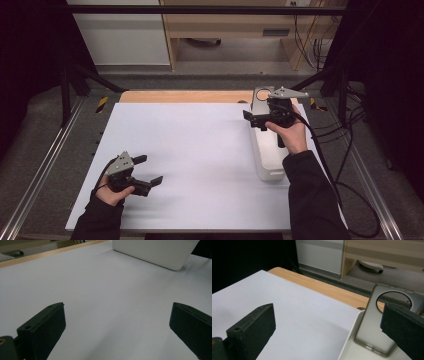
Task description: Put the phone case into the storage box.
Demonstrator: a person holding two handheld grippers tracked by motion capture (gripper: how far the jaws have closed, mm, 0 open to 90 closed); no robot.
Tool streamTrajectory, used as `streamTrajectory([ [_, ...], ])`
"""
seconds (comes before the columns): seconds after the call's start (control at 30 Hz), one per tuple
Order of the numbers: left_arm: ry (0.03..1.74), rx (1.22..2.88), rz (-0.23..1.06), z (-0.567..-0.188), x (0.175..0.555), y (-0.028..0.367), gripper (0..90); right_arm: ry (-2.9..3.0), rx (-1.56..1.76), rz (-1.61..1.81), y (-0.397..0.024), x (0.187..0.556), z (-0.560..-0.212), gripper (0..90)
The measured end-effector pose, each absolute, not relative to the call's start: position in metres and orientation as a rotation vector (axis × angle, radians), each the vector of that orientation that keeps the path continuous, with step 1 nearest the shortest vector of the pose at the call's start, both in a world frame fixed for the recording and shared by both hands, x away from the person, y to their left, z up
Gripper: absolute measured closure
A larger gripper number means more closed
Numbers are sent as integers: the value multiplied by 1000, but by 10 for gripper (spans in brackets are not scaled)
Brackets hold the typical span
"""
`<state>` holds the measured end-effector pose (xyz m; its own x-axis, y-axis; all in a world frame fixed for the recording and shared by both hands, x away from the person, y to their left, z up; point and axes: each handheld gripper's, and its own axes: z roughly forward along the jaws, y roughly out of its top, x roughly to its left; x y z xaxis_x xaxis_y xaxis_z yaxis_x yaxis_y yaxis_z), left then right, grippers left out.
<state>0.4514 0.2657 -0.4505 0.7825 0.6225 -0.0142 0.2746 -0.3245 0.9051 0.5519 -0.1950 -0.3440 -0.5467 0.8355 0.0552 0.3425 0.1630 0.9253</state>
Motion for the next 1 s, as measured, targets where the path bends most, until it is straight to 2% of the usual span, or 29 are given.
streamTrajectory([
  [0.53,669,1912,418,-449,450,265,1,2043,968,1496,-227,488,-379,6],
  [1.0,656,1906,414,-449,449,263,0,2040,878,1561,-264,457,-415,4],
])
